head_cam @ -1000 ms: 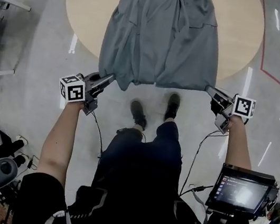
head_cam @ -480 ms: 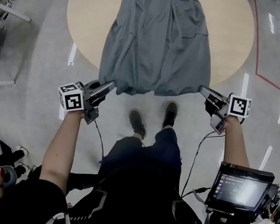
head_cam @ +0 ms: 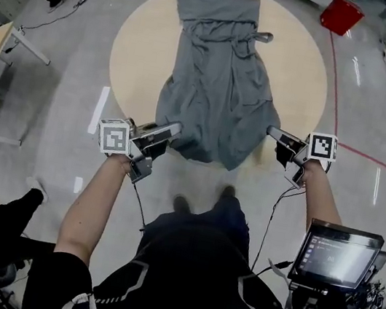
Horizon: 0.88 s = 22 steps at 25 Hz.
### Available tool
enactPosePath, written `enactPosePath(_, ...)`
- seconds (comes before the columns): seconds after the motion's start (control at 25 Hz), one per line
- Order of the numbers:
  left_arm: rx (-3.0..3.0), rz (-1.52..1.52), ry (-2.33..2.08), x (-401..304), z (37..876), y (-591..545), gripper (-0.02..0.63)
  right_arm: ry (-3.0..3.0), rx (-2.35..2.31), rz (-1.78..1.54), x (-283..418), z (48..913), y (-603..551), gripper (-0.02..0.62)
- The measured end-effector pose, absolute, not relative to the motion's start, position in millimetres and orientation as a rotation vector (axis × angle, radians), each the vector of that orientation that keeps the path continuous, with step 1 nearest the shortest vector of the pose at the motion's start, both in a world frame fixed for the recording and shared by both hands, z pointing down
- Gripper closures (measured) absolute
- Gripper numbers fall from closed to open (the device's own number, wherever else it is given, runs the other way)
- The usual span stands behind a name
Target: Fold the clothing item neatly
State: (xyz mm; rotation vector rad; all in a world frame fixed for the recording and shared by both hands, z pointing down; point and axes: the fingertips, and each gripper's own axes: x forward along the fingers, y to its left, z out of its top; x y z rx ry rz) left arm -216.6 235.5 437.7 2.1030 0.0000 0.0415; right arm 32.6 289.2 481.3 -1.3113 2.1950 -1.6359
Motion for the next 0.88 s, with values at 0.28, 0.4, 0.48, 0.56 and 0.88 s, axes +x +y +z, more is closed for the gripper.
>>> enactPosePath(0.28, 2.070, -0.001, -0.020, -196.9, 386.4, 201.6, 0.584, 2.237, -1.207, -1.528, 26.4, 434.3, 234.9, 0.568)
enactPosePath(0.4, 2.067, -0.010, -0.058, -173.7, 364.4, 160.9, 0.584, 2.271, -1.149, -1.513, 42.6, 419.3, 191.4, 0.568)
enactPosePath(0.48, 2.059, 0.020, -0.110, -152.4, 358.4, 118.0, 0.584, 2.285, -1.105, -1.520, 62.7, 414.6, 147.5, 0.568)
enactPosePath(0.56, 2.040, 0.032, -0.168, -135.4, 358.6, 74.7, 0.584, 2.272, -1.085, -1.549, 84.4, 416.4, 108.1, 0.568)
enactPosePath(0.88, 2.007, -0.081, -0.322, -122.1, 335.8, -60.2, 0.584, 2.222, -1.065, -1.553, 137.4, 395.6, 5.6, 0.568)
